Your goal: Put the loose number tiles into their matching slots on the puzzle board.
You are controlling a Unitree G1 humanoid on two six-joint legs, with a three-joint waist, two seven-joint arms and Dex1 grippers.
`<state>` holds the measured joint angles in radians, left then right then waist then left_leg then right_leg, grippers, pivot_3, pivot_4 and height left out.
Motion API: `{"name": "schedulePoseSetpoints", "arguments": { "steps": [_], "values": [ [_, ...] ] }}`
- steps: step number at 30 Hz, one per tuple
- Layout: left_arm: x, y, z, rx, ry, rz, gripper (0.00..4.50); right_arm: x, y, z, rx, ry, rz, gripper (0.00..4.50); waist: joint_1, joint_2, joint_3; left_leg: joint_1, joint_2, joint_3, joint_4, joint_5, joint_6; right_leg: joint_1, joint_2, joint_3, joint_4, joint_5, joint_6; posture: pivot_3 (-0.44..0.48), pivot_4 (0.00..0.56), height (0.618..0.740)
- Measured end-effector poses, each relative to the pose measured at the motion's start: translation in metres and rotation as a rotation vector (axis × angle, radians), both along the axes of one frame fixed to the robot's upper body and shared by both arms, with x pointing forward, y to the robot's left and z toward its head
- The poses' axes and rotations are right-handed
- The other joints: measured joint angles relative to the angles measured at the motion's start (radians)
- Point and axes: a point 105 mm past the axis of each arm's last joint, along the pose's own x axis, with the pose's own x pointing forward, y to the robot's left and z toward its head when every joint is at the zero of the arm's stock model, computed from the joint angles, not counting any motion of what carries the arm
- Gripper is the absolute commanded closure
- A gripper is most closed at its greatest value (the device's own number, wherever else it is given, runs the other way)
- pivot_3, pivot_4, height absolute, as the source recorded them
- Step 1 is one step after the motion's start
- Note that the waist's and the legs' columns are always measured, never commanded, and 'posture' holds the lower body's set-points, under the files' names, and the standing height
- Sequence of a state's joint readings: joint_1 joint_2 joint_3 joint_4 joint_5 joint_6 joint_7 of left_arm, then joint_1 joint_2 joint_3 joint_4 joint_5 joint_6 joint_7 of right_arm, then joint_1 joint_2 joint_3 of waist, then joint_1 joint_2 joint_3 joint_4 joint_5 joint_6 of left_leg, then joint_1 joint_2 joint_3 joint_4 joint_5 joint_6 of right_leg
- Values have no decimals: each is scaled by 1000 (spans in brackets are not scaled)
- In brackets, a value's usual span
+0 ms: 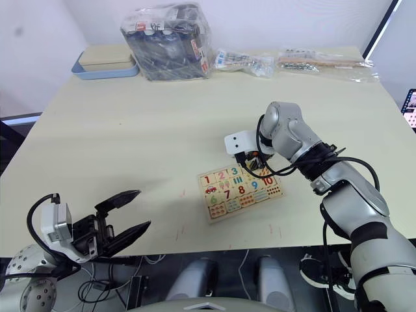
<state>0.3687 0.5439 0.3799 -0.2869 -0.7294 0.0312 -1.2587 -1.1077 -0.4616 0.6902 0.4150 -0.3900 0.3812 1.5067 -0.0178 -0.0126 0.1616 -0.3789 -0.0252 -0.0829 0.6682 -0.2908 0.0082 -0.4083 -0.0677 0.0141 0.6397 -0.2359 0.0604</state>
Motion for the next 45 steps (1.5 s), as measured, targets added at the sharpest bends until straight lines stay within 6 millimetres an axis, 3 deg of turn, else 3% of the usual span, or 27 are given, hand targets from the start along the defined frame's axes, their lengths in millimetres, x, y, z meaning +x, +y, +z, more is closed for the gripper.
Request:
{"name": "schedulePoseSetpoints", "arguments": {
  "steps": [2,7,8,9,18,26,31,34,37,42,43,44,45],
  "values": [
    [1,0,0,0,-1,-1,0,0,0,0,0,0,0,3655,0,0,0,0,0,0,0,0,0,0,0,0,0,0,0,0,150,740],
    [1,0,0,-1,-1,-1,0,2,0,1,0,-13,-5,1075,1,0,0,0,0,0,0,0,0,0,0,0,0,0,0,0,150,740],
    [0,0,0,-1,-1,-1,0,2,0,1,0,-16,-5,789,1,0,0,0,0,0,0,0,0,0,0,0,0,0,0,0,150,740],
    [0,0,0,-1,0,-1,0,2,0,1,-1,-18,-5,107,2,0,0,0,0,0,0,0,0,0,0,0,-1,0,0,0,150,740],
    [0,0,0,-1,1,-1,0,5,2,1,41,-13,-24,19,0,1,0,-1,0,0,0,0,0,0,0,0,-1,0,0,0,150,740],
    [0,0,0,0,-2,-5,0,3,4,24,246,57,-75,19,1,1,1,-1,0,0,0,0,0,0,0,0,-1,0,0,0,150,740],
    [1,-1,1,1,-11,-13,0,7,-18,37,324,60,-154,19,1,1,0,-1,0,0,0,0,0,0,-1,0,-1,0,0,0,150,740],
    [1,-1,2,1,-15,-20,0,9,-21,33,359,65,-177,19,0,1,0,-1,0,0,-1,0,0,0,-1,0,-1,0,0,0,150,740],
    [2,1,1,-2,-13,-17,0,9,-24,23,366,77,-194,660,0,1,0,-1,0,1,-1,0,0,0,-1,0,-1,0,0,0,150,740],
    [3,1,1,1,-19,-20,0,10,-17,17,404,78,-197,3419,-1,1,0,-1,0,1,-1,0,0,0,-1,1,-1,0,0,0,150,740],
    [3,1,2,2,-19,-21,0,11,-16,16,407,79,-199,3748,-1,1,0,-1,0,1,-1,0,0,0,-1,1,-1,0,0,0,150,740],
    [3,1,1,5,-18,-23,0,11,-15,15,410,80,-199,4442,-1,1,0,-1,0,1,-1,0,0,0,-1,1,-1,0,0,0,150,740],
    [3,2,2,8,-18,-24,0,11,-15,15,411,82,-198,4442,0,1,0,-1,0,1,-1,0,0,-1,-1,1,-1,0,0,0,150,740]
  ]
}}
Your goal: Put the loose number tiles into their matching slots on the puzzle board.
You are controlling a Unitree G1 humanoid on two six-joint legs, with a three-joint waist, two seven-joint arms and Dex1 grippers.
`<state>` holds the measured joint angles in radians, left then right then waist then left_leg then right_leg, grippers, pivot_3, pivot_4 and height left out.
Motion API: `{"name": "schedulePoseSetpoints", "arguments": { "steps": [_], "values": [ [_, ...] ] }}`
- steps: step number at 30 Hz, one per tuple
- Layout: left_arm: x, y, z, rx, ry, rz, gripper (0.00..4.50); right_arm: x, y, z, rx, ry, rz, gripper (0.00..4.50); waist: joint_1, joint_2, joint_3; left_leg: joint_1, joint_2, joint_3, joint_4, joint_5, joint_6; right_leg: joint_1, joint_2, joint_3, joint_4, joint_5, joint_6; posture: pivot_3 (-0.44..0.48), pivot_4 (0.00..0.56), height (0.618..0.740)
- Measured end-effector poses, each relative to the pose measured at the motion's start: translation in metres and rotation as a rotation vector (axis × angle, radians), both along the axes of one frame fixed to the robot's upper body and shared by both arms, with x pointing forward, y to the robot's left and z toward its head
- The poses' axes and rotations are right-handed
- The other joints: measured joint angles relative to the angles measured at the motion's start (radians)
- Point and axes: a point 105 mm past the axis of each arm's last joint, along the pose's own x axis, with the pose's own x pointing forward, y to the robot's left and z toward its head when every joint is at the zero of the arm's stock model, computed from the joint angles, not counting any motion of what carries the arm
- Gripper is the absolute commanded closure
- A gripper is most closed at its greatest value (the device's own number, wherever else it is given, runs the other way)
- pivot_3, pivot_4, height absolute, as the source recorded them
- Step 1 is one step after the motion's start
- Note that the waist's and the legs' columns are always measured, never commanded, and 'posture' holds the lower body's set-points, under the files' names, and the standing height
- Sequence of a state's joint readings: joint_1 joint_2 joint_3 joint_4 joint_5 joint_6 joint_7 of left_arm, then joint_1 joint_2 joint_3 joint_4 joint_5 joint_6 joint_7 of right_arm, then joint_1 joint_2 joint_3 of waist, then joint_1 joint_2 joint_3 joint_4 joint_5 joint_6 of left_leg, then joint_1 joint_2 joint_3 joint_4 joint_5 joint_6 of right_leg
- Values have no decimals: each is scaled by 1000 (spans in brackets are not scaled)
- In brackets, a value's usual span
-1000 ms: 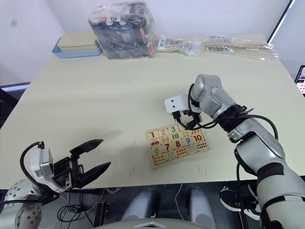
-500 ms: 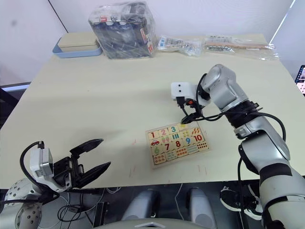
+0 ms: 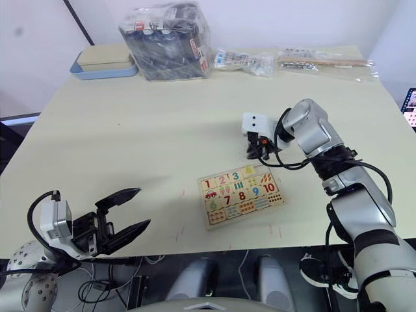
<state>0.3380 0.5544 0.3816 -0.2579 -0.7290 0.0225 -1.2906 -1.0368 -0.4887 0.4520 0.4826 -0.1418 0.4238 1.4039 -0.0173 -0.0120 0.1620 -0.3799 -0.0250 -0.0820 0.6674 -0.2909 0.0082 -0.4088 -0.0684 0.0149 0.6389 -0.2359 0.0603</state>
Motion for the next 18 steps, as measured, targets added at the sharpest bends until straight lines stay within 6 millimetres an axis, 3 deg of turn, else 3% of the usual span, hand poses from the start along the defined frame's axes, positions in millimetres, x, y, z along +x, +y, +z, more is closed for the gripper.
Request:
{"name": "schedulePoseSetpoints", "arguments": {
  "steps": [18],
  "values": [
    [-5,2,-5,0,24,19,0,1,3,-15,-58,5,23,4442,0,0,0,0,0,0,0,0,0,0,0,0,0,0,0,0,150,740]
  ]
}}
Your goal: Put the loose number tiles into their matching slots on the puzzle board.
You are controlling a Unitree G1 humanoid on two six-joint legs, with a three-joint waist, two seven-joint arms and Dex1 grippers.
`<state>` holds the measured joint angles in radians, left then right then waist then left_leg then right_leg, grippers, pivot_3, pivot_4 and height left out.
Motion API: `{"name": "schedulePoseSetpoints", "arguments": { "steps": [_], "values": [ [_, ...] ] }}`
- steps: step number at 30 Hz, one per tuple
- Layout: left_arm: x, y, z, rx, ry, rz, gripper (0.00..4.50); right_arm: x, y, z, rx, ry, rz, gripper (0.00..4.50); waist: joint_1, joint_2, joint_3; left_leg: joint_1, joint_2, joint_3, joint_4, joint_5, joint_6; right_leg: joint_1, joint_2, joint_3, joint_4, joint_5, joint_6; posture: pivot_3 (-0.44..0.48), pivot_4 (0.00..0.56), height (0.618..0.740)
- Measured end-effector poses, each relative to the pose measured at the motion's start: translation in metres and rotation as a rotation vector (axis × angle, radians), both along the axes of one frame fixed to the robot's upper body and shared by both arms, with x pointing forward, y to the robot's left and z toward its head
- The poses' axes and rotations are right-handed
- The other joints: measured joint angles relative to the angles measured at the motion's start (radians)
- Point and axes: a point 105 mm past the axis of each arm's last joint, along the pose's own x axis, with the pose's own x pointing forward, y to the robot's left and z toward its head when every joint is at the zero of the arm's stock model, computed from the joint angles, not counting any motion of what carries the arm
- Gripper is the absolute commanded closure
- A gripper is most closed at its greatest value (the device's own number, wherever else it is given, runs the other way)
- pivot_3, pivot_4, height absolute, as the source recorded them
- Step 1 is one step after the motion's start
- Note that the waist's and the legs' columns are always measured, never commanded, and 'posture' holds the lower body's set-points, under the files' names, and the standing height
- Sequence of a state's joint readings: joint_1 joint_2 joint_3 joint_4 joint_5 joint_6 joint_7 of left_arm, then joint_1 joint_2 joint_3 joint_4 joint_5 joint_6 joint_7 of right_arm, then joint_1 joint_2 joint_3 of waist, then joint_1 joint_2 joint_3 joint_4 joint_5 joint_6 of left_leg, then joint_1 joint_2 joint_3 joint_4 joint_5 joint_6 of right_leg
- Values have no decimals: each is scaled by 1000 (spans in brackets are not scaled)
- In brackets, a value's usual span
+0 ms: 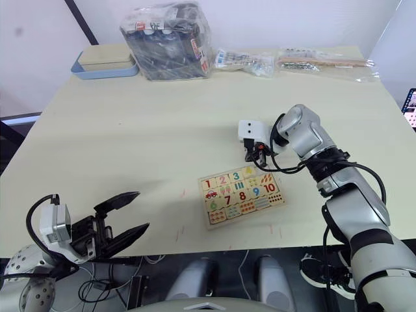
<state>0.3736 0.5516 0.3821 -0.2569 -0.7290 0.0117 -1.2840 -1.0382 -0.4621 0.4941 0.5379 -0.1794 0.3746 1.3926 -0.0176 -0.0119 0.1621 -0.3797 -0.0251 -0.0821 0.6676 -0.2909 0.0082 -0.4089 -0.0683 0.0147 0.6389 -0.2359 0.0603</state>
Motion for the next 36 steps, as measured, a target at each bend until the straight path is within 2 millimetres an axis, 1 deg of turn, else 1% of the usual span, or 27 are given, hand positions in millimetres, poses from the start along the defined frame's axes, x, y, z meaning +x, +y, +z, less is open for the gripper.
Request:
{"name": "schedulePoseSetpoints", "arguments": {
  "steps": [26,36],
  "values": [
    [1,0,1,-3,-5,1,0,-3,-1,-3,-24,19,20,4442,0,0,0,0,0,0,0,0,0,0,0,0,0,0,0,0,150,740],
    [-2,0,2,31,6,-36,0,-6,1,-3,-27,24,41,4442,0,0,0,0,0,0,0,0,0,0,0,0,0,0,0,0,150,740]
  ]
}}
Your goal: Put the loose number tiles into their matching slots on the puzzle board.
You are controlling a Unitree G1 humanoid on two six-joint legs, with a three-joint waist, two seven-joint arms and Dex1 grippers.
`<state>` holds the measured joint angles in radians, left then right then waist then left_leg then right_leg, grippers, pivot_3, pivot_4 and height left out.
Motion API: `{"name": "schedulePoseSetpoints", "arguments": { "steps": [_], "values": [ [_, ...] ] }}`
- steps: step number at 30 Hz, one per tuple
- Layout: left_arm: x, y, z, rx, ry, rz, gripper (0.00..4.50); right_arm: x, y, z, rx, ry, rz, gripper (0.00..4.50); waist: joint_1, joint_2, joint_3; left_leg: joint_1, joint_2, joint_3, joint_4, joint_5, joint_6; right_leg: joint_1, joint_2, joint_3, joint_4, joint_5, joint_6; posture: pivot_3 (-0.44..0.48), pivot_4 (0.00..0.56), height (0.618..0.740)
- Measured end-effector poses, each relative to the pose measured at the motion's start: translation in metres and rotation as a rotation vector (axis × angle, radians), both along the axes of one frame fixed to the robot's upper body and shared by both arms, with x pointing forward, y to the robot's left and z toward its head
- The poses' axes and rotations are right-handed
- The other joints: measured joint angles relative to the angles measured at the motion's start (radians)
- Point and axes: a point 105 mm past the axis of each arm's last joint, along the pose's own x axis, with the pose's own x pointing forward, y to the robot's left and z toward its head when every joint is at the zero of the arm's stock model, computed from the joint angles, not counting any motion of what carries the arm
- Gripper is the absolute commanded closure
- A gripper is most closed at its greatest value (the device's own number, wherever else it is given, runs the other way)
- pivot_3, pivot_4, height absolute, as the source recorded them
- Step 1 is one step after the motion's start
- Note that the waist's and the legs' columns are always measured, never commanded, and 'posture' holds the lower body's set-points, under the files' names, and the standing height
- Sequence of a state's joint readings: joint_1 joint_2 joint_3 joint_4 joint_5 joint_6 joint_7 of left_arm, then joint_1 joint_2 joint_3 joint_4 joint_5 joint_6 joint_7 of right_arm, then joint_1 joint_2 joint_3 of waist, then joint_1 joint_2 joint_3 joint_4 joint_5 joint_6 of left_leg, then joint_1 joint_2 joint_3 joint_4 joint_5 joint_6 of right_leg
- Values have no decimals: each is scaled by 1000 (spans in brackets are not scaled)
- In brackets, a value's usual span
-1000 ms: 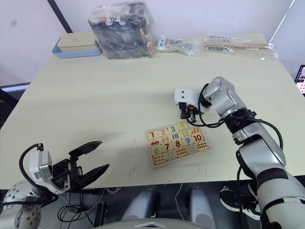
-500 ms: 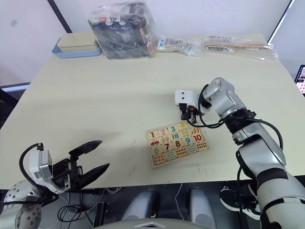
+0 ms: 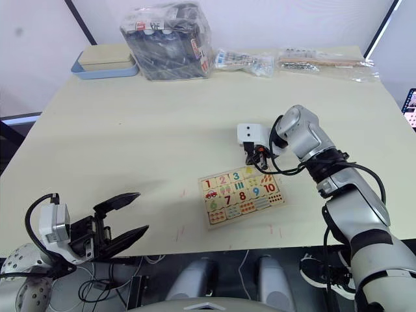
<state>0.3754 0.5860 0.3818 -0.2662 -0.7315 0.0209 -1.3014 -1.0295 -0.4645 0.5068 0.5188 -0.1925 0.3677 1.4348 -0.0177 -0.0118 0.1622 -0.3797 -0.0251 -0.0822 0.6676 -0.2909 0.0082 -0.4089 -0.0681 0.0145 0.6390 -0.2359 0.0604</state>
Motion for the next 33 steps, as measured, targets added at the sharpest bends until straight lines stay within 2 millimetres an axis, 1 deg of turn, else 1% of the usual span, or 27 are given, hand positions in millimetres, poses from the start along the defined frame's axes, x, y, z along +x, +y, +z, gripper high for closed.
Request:
{"name": "schedulePoseSetpoints", "arguments": {
  "steps": [3,32,33],
  "values": [
    [0,0,0,0,1,-4,0,-1,0,-3,-6,9,3,4442,0,0,0,0,0,0,0,0,0,0,0,0,0,0,0,0,150,740],
    [-2,0,-1,-6,-5,-15,0,-6,-3,-2,-23,18,13,4442,0,0,0,0,0,0,0,0,0,0,0,0,0,0,0,0,150,740],
    [-1,0,-1,-7,-7,-14,0,-9,0,-1,20,19,18,4442,1,0,0,0,0,0,0,0,0,0,0,0,0,0,0,0,150,740]
  ]
}}
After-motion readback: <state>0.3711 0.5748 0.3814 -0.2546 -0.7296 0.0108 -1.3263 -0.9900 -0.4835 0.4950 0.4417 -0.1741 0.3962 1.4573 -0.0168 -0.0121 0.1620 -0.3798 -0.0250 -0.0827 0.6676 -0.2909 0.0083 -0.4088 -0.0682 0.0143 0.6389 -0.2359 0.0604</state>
